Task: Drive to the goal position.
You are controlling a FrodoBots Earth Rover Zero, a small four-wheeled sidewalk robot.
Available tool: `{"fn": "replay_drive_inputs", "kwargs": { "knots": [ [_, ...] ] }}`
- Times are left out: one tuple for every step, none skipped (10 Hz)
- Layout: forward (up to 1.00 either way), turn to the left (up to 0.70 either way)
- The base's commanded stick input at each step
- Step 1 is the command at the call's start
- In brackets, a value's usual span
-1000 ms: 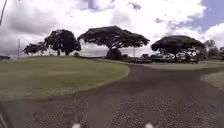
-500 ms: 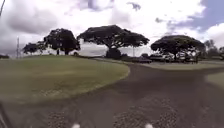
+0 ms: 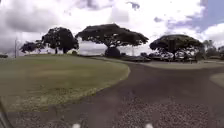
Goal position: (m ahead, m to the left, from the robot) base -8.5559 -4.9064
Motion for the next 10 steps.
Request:
{"fn": "replay_drive_inputs", "kwargs": {
  "knots": [
    [0.00,-0.70],
    [0.00,-0.70],
    [0.00,-0.70],
    [0.00,-0.70],
    [0.00,-0.70],
    [0.00,-0.70],
    [0.00,-0.70],
    [0.00,-0.70],
    [0.00,-0.70],
    [0.00,-0.70]
  ]
}}
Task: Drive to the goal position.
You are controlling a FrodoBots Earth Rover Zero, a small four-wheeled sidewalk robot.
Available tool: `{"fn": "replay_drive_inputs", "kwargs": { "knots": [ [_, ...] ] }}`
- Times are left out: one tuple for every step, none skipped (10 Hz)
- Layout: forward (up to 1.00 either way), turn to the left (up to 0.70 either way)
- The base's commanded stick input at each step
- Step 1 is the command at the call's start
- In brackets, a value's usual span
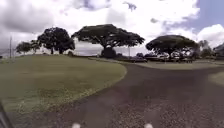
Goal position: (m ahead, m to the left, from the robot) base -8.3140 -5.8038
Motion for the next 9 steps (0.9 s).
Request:
{"fn": "replay_drive_inputs", "kwargs": {
  "knots": [
    [0.00,-0.70],
    [0.00,-0.70],
    [0.00,-0.70],
    [0.00,-0.70],
    [0.00,-0.70],
    [0.00,-0.65],
    [0.00,0.00],
    [0.00,0.00],
    [0.00,0.00]
  ]
}}
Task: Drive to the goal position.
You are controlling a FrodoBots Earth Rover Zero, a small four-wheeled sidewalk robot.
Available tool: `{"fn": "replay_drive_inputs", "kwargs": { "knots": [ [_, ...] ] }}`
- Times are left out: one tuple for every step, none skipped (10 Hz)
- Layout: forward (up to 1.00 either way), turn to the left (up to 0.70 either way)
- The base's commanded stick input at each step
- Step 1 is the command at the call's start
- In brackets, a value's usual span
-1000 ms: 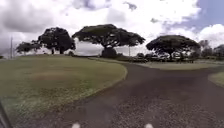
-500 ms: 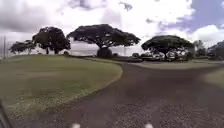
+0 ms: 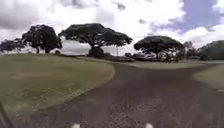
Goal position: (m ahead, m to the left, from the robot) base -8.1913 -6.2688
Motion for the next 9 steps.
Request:
{"fn": "replay_drive_inputs", "kwargs": {
  "knots": [
    [0.00,0.00],
    [0.00,0.00],
    [0.00,0.00],
    [0.00,0.00],
    [0.00,0.00],
    [0.00,0.00],
    [0.00,-0.29],
    [0.00,-0.70],
    [0.00,-0.70]
  ]
}}
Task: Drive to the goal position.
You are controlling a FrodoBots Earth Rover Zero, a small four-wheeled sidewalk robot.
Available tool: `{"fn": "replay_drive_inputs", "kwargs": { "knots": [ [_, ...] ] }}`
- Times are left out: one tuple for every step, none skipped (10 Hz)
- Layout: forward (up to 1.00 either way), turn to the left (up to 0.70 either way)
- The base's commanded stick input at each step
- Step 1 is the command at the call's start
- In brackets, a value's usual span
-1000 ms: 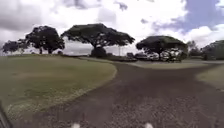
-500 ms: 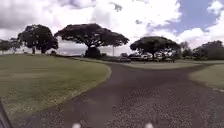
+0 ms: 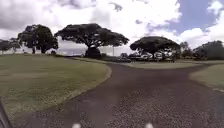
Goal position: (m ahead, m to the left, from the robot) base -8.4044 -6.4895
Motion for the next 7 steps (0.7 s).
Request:
{"fn": "replay_drive_inputs", "kwargs": {
  "knots": [
    [0.00,-0.70],
    [0.00,-0.70],
    [0.00,-0.70],
    [0.00,-0.70],
    [0.00,-0.70],
    [0.00,-0.70],
    [0.00,-0.70]
  ]
}}
